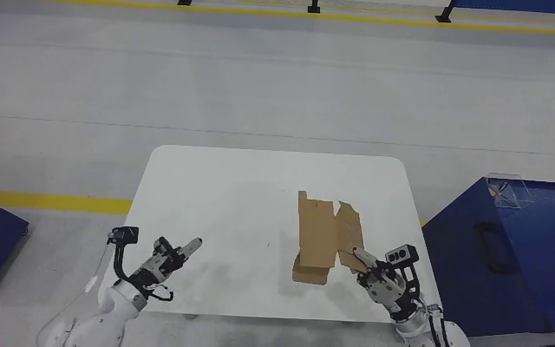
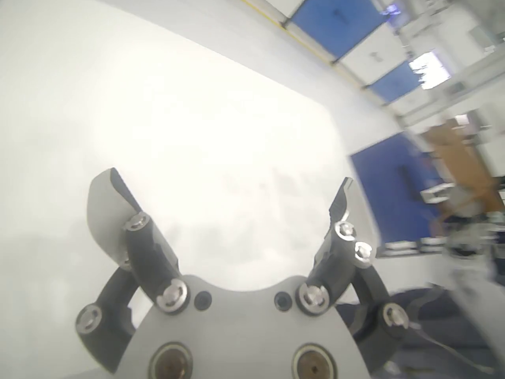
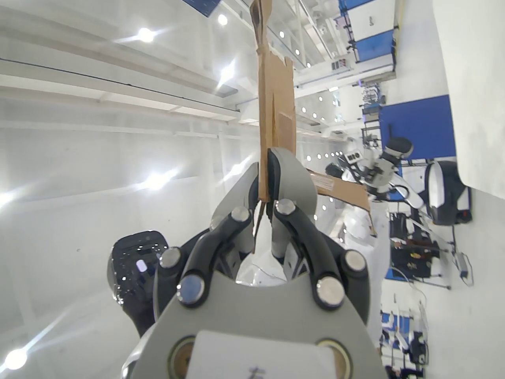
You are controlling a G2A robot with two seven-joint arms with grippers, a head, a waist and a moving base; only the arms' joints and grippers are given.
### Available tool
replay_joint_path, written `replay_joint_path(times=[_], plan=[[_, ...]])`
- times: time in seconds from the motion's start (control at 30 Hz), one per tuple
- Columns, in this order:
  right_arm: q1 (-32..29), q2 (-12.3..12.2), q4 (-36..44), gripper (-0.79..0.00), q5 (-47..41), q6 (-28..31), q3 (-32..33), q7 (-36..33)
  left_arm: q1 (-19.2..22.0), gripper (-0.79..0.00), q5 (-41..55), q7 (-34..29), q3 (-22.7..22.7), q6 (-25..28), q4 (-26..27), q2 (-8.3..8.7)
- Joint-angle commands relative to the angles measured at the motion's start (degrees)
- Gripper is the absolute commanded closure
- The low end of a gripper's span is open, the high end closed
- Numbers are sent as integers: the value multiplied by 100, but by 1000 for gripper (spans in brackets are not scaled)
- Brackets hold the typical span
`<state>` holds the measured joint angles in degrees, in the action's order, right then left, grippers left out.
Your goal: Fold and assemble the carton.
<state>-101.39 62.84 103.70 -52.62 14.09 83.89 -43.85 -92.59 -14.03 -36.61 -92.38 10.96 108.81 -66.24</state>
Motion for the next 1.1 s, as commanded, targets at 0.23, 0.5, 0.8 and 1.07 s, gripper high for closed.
replay_joint_path(times=[0.23,0.5,0.8,1.07], plan=[[152,43,-136,0,610,-175,-538,-182,1300,-785,2984,-3154,705,-712,-834,59],[162,75,-99,0,825,-138,-795,-210,1739,-416,3133,-3694,1293,-737,-1136,63],[200,115,-80,0,1121,-48,-1082,-121,1769,-357,3099,-3750,1589,-676,-1048,96],[236,136,-126,0,1400,54,-1248,-36,1896,0,3690,-4060,1689,-945,-1279,123]])
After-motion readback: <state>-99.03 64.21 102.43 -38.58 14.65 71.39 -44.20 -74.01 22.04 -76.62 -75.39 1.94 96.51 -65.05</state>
